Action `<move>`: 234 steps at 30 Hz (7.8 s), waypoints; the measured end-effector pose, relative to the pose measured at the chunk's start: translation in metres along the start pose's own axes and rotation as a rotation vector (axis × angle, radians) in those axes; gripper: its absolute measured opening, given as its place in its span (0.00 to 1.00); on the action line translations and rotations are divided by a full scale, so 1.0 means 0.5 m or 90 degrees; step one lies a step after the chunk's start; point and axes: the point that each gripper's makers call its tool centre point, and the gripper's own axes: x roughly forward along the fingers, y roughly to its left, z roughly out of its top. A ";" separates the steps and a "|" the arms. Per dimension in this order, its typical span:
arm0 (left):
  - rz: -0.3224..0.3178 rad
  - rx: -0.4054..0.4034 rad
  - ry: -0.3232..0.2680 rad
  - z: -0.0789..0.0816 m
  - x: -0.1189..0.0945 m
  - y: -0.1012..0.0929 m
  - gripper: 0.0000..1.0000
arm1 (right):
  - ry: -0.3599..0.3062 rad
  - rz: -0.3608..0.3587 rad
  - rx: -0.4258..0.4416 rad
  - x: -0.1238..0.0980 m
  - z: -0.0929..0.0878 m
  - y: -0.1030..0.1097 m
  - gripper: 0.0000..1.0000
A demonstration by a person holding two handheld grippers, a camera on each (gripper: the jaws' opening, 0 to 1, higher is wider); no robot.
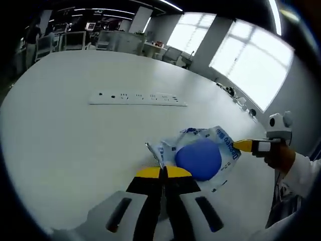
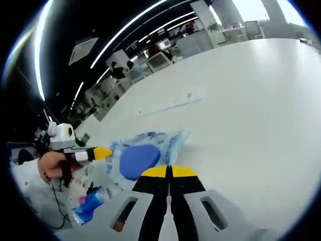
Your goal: Arrange the tabletop items into an orderly group along one side of the table until the central work area is clear of visible clutter.
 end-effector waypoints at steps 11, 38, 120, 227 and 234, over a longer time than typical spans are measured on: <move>-0.006 -0.008 0.006 -0.006 0.006 -0.006 0.00 | 0.001 -0.006 0.002 -0.001 -0.003 -0.009 0.00; 0.000 -0.008 0.000 -0.006 0.019 0.015 0.01 | 0.007 -0.028 -0.015 0.009 -0.018 -0.030 0.00; -0.014 0.016 -0.124 0.056 -0.327 -0.035 0.78 | -0.025 0.095 -0.295 -0.113 0.026 0.173 0.61; 0.013 -0.126 -0.028 -0.301 -0.345 -0.173 0.70 | 0.181 0.325 -0.386 0.014 -0.214 0.266 0.38; 0.023 -0.155 -0.035 -0.301 -0.328 -0.159 0.60 | 0.179 0.331 -0.379 0.019 -0.212 0.265 0.26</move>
